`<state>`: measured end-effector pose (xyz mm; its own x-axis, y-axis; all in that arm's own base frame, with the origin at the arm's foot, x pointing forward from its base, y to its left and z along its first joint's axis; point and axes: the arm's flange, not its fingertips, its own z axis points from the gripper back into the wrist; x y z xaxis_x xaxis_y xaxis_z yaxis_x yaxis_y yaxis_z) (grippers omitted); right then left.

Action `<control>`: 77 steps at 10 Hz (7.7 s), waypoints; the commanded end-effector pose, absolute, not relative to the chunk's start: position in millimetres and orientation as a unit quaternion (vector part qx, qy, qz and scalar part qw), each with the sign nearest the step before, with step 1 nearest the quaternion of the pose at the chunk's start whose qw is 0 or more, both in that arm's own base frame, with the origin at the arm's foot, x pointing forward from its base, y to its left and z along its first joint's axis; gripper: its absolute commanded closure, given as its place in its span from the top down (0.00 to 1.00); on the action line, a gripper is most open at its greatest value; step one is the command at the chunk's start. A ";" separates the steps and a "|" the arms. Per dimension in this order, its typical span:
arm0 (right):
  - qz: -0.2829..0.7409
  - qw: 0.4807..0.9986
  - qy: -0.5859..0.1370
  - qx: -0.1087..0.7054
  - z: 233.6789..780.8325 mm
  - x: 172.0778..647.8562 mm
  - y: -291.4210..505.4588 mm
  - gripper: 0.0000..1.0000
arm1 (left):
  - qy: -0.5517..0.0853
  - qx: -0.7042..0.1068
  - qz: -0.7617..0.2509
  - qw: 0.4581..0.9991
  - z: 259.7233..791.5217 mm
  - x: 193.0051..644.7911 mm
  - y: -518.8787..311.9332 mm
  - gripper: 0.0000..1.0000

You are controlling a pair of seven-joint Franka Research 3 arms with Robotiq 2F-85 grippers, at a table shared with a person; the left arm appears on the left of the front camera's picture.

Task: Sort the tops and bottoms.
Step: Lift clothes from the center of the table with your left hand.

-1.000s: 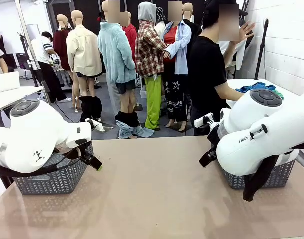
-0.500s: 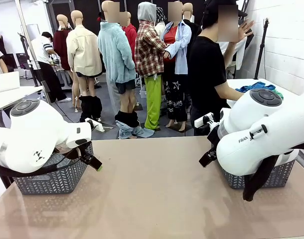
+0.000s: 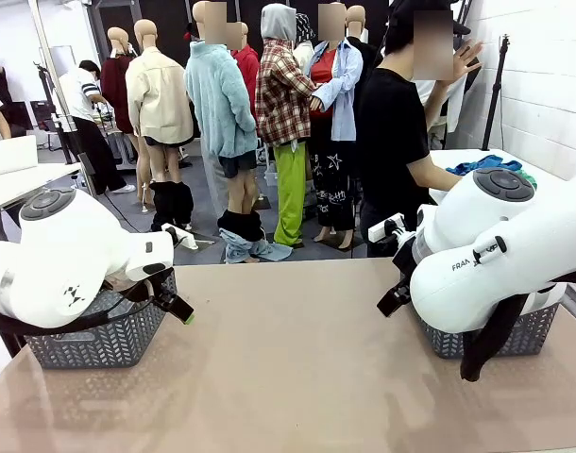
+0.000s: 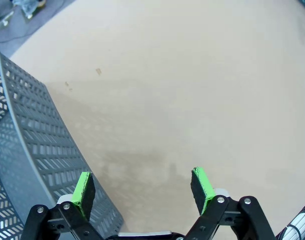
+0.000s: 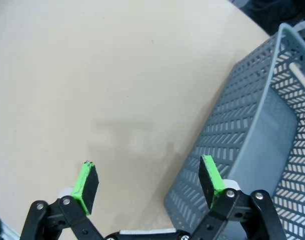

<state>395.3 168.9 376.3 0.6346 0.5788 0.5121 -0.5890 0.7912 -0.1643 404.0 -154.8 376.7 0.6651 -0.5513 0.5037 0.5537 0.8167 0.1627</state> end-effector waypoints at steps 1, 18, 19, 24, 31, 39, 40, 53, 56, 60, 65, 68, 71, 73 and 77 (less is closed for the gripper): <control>0.322 0.893 -0.313 0.004 395.8 392.7 173.5 1.00 | -0.330 0.016 -0.307 0.892 403.8 403.0 -166.4 1.00; -0.253 0.893 -0.372 -0.019 402.0 346.2 -126.4 1.00 | -0.368 0.151 -0.016 0.917 491.6 348.2 163.7 1.00; -0.252 0.893 -0.372 -0.011 395.7 348.6 -127.7 1.00 | -0.366 0.147 -0.008 0.919 486.4 344.9 178.7 1.00; -0.246 0.902 -0.355 -0.030 424.3 402.8 -157.6 1.00 | -0.357 0.144 -0.006 0.923 498.6 363.0 196.5 1.00; -0.246 0.902 -0.355 -0.030 424.3 402.8 -157.6 1.00 | -0.357 0.144 -0.006 0.923 498.6 363.0 196.5 1.00; -0.246 0.902 -0.355 -0.030 424.3 402.8 -157.6 1.00 | -0.357 0.144 -0.006 0.923 498.6 363.0 196.5 1.00; -0.246 0.902 -0.355 -0.030 424.3 402.8 -157.6 1.00 | -0.357 0.144 -0.006 0.923 498.6 363.0 196.5 1.00; -0.246 0.902 -0.355 -0.030 424.3 402.8 -157.6 1.00 | -0.357 0.144 -0.006 0.923 498.6 363.0 196.5 1.00; -0.246 0.902 -0.355 -0.030 424.3 402.8 -157.6 1.00 | -0.357 0.144 -0.006 0.923 498.6 363.0 196.5 1.00; -0.246 0.902 -0.355 -0.030 424.3 402.8 -157.6 1.00 | -0.357 0.144 -0.006 0.923 498.6 363.0 196.5 1.00; -0.246 0.902 -0.355 -0.030 424.3 402.8 -157.6 1.00 | -0.357 0.144 -0.006 0.923 498.6 363.0 196.5 1.00; -0.246 0.902 -0.355 -0.030 424.3 402.8 -157.6 1.00 | -0.357 0.144 -0.006 0.923 498.6 363.0 196.5 1.00; -0.246 0.902 -0.355 -0.030 424.3 402.8 -157.6 1.00 | -0.357 0.144 -0.006 0.923 498.6 363.0 196.5 1.00; -0.246 0.902 -0.355 -0.030 424.3 402.8 -157.6 1.00 | -0.357 0.144 -0.006 0.923 498.6 363.0 196.5 1.00; -0.246 0.902 -0.355 -0.030 424.3 402.8 -157.6 1.00 | -0.357 0.144 -0.006 0.923 498.6 363.0 196.5 1.00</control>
<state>404.0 -158.0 422.3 0.6255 -0.4262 0.6536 0.4633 0.8768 0.1284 363.5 195.8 498.3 0.7437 -0.1177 0.6581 -0.0862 0.9593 0.2690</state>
